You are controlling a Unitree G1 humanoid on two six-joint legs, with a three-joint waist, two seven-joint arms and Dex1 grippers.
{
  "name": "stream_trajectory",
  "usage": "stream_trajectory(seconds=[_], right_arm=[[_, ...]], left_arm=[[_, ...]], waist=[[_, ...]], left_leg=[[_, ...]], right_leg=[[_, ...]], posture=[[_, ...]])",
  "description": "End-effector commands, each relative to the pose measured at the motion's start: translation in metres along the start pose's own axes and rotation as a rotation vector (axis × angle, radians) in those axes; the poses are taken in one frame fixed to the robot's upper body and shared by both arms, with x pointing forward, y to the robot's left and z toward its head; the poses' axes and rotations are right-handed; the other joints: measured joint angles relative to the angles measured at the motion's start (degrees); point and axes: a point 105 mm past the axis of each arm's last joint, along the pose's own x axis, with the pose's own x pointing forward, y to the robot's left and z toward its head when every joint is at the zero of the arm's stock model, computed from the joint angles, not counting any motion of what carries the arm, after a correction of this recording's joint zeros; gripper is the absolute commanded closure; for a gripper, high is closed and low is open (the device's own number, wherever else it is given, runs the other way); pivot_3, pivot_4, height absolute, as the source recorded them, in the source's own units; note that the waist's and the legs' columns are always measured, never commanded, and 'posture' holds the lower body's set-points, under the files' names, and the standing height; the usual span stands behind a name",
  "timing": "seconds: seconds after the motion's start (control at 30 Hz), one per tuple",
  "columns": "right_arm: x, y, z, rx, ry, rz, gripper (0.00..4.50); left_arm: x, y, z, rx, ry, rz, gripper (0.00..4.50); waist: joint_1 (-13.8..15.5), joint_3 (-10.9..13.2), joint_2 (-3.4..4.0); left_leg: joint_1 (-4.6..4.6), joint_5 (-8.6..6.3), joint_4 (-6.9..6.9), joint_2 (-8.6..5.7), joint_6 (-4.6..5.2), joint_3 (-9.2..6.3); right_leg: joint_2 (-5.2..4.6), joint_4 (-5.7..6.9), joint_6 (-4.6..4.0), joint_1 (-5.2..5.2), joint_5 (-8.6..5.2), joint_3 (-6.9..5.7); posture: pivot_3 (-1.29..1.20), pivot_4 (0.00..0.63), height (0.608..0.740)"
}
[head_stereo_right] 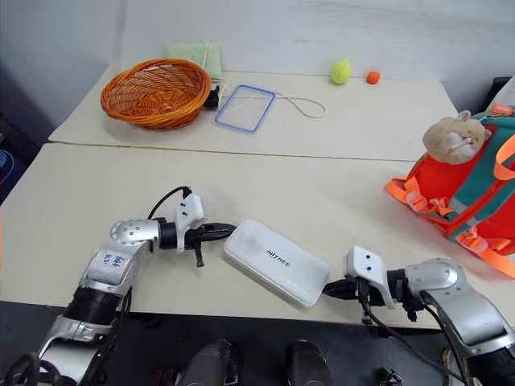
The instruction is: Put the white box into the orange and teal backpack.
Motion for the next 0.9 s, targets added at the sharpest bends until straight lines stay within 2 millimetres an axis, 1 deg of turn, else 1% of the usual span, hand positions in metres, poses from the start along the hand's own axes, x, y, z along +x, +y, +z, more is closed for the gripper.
stream_trajectory(seconds=[0.03,0.17,0.3,0.43,0.47,0.53,0.6,0.63,0.67,0.7,0.73,0.77,0.83,0.9], right_arm=[[-0.005,-0.016,0.014,-0.100,-0.045,-0.059,4.50],[-0.009,-0.028,0.012,-0.143,-0.023,-0.099,4.50],[-0.015,-0.045,0.011,-0.181,0.002,-0.166,4.50],[-0.021,-0.062,0.009,-0.239,0.026,-0.244,4.50],[-0.023,-0.064,0.006,-0.241,0.038,-0.259,4.50],[-0.028,-0.065,0.000,-0.235,0.057,-0.270,4.50],[-0.034,-0.065,-0.003,-0.210,0.057,-0.279,4.50],[-0.037,-0.065,-0.004,-0.200,0.055,-0.285,4.50],[-0.038,-0.065,-0.005,-0.194,0.055,-0.285,4.50],[-0.039,-0.064,-0.005,-0.191,0.056,-0.280,4.50],[-0.039,-0.063,-0.005,-0.192,0.059,-0.273,4.50],[-0.039,-0.062,-0.005,-0.192,0.060,-0.266,4.50],[-0.037,-0.060,-0.005,-0.193,0.065,-0.244,4.50],[-0.036,-0.058,-0.005,-0.193,0.070,-0.222,4.50]], left_arm=[[0.006,-0.026,0.023,0.020,-0.084,-0.093,4.48],[0.000,-0.034,0.027,-0.040,-0.092,-0.056,4.48],[-0.017,-0.042,0.027,-0.115,-0.086,-0.011,4.48],[-0.035,-0.051,0.009,-0.233,0.004,-0.005,4.48],[-0.040,-0.050,0.001,-0.257,0.056,0.014,4.48],[-0.053,-0.040,-0.011,-0.313,0.127,0.068,4.48],[-0.065,-0.031,-0.013,-0.429,0.104,0.094,4.48],[-0.069,-0.027,-0.009,-0.495,0.058,0.091,4.48],[-0.071,-0.022,-0.007,-0.578,0.021,0.090,4.08],[-0.072,-0.021,-0.006,-0.653,0.009,0.074,3.89],[-0.072,-0.020,-0.005,-0.721,0.004,0.051,3.52],[-0.071,-0.020,-0.004,-0.776,0.011,0.030,3.27],[-0.068,-0.028,0.000,-0.926,0.057,-0.070,2.63],[-0.063,-0.035,0.003,-1.028,0.096,-0.148,2.11]], waist=[[0.1,0.0,0.01],[0.0,0.0,0.00],[-0.2,0.0,0.01],[-0.4,0.0,0.06],[-0.4,0.0,0.08],[-0.4,0.0,0.08],[-0.1,0.0,0.10],[0.0,0.1,0.10],[0.1,0.1,0.10],[0.2,0.1,0.10],[0.1,0.1,0.10],[0.0,0.1,0.10],[-0.1,0.1,0.10],[-0.1,0.1,0.10]], left_leg=[[-0.01,0.00,0.00,0.00,0.00,0.00],[-0.01,-0.02,-0.01,-0.04,0.03,0.00],[0.01,-0.02,-0.03,-0.02,0.03,0.01],[0.02,0.02,-0.08,0.02,-0.04,0.00],[0.02,0.03,-0.10,0.02,-0.05,0.00],[0.02,0.03,-0.11,0.02,-0.06,0.00],[0.01,0.04,-0.10,0.01,-0.05,0.00],[0.02,0.03,-0.10,0.01,-0.05,0.00],[0.01,0.03,-0.08,0.00,-0.04,-0.01],[0.00,0.02,-0.07,-0.01,-0.02,-0.03],[0.00,0.01,-0.06,-0.03,0.00,-0.05],[0.00,0.01,-0.06,-0.04,0.00,-0.04],[0.01,0.01,-0.07,-0.05,0.00,-0.04],[0.00,0.02,-0.08,-0.04,-0.02,-0.02]], right_leg=[[-0.01,-0.01,0.00,0.00,0.00,0.00],[-0.05,-0.02,0.00,0.01,0.00,0.01],[-0.04,-0.02,0.00,0.01,0.00,0.02],[0.00,-0.01,0.00,-0.01,0.00,0.02],[0.00,-0.01,0.00,-0.01,0.00,0.02],[0.00,-0.02,-0.01,-0.02,0.00,0.02],[-0.01,-0.02,-0.01,-0.02,0.00,0.02],[-0.02,-0.02,-0.01,-0.01,0.00,0.02],[-0.04,-0.03,-0.01,-0.01,0.00,0.01],[-0.06,-0.03,-0.01,-0.01,0.00,-0.01],[-0.08,-0.03,-0.01,0.01,0.00,-0.02],[-0.08,-0.03,-0.01,0.01,0.00,-0.02],[-0.07,-0.01,-0.01,0.02,0.00,-0.02],[-0.05,0.02,0.00,-0.02,0.00,-0.01]], posture=[[0.00,0.150,0.740],[0.00,0.150,0.740],[0.00,0.150,0.740],[0.00,0.150,0.740],[0.00,0.150,0.740],[0.00,0.150,0.740],[0.00,0.150,0.740],[0.00,0.150,0.740],[0.00,0.150,0.740],[0.00,0.150,0.740],[0.00,0.150,0.740],[0.00,0.150,0.740],[0.00,0.150,0.740],[0.00,0.150,0.740]])
